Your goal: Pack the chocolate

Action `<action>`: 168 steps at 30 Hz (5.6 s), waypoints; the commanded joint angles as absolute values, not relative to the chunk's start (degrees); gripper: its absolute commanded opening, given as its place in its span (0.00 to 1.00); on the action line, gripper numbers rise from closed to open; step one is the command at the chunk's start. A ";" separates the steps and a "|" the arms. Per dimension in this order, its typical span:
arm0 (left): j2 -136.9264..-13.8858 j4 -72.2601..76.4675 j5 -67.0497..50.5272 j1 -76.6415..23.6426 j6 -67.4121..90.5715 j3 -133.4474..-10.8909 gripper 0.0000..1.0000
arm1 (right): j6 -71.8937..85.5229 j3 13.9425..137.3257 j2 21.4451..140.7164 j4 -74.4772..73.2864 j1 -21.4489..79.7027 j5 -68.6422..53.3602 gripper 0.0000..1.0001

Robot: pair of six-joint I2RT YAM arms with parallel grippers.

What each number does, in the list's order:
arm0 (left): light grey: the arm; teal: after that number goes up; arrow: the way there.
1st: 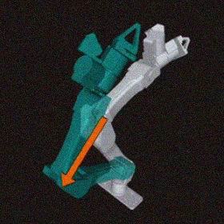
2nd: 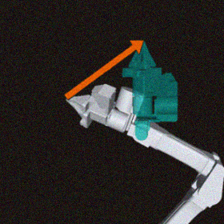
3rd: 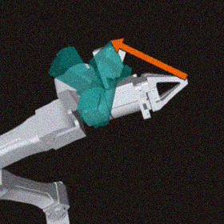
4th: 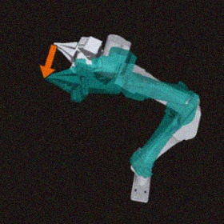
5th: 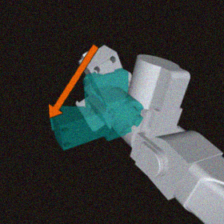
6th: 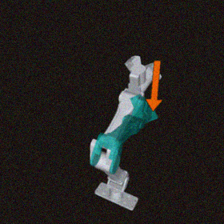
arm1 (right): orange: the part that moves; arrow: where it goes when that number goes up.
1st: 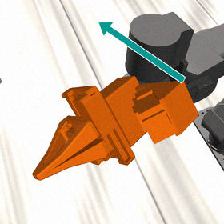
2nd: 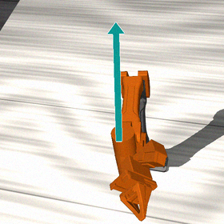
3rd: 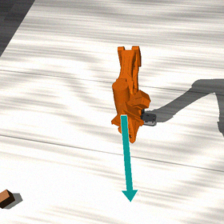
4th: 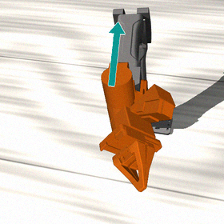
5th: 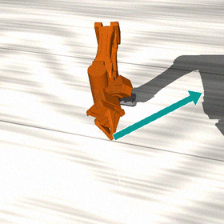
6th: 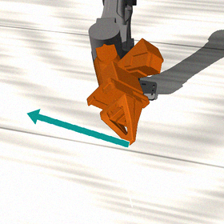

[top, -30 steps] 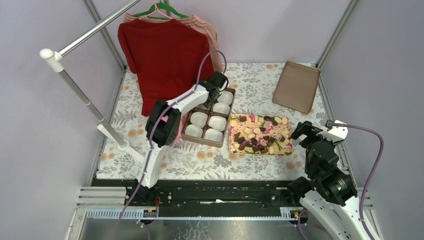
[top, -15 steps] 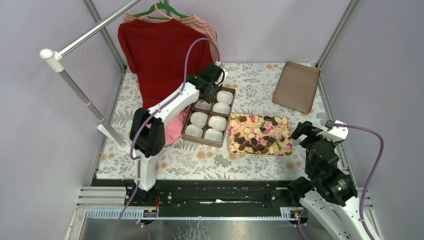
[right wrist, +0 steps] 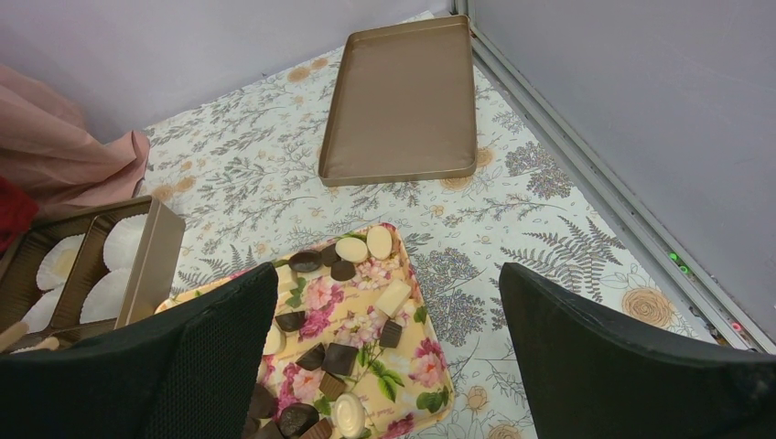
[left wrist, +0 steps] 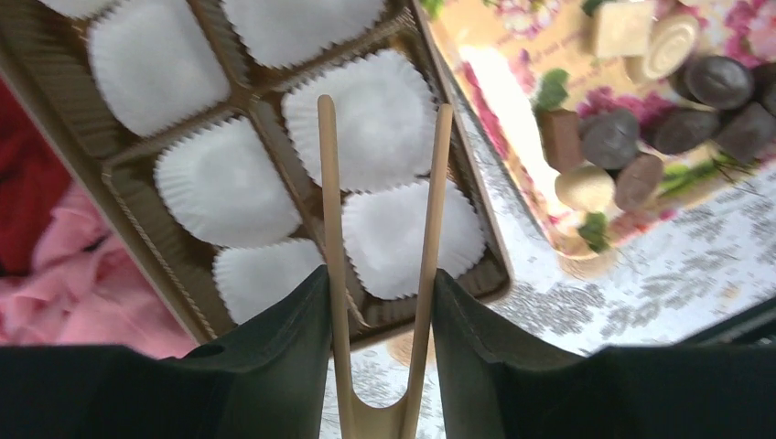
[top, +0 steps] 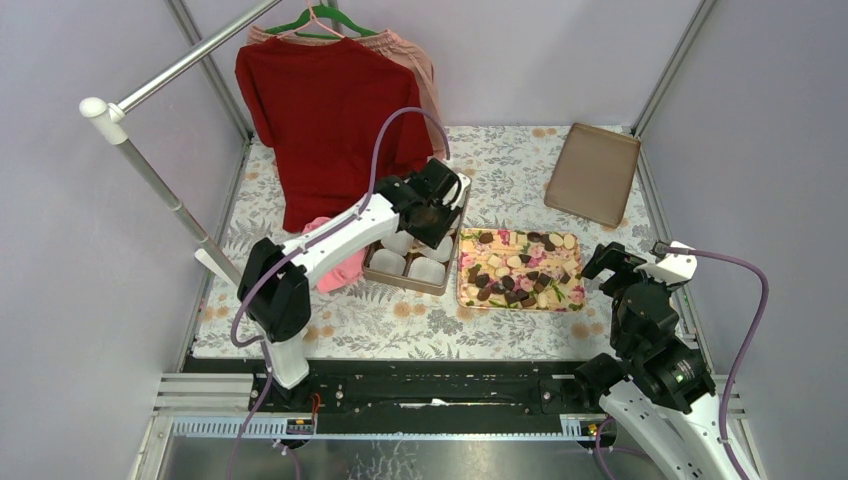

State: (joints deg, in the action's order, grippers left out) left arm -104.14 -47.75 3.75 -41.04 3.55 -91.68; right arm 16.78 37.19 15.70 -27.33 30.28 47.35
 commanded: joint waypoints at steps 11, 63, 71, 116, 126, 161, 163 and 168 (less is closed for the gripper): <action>-105.55 -48.97 -4.15 -50.47 20.03 -89.58 0.47 | 16.18 36.98 15.03 -24.63 30.54 48.17 1.00; -120.73 -54.76 1.38 -51.28 21.18 -98.82 0.37 | 16.00 36.74 13.95 -24.43 30.52 48.53 1.00; -117.66 -54.76 1.09 -51.31 21.01 -99.44 0.22 | 16.00 36.59 14.08 -24.32 30.53 48.54 1.00; -124.49 -60.23 1.34 -24.96 11.26 -112.41 0.25 | 15.92 36.61 14.21 -24.41 30.54 49.23 1.00; -125.73 -61.12 1.32 -24.88 11.07 -112.46 0.30 | 15.95 36.59 14.22 -24.38 30.53 49.13 1.00; -124.85 -61.91 -1.64 -25.13 11.38 -113.12 0.39 | 15.81 36.50 14.22 -24.21 30.47 48.78 1.00; -123.57 -61.81 -1.70 -25.36 11.43 -112.98 0.40 | 15.87 36.49 14.15 -24.26 30.51 48.78 1.00; -119.65 -61.64 -1.50 -26.40 11.60 -111.66 0.41 | 15.93 36.48 13.83 -24.28 30.50 48.78 1.00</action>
State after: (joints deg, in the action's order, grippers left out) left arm -125.25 -60.90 -0.67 -25.56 11.84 -111.18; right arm 16.27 36.45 14.35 -26.63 30.28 47.40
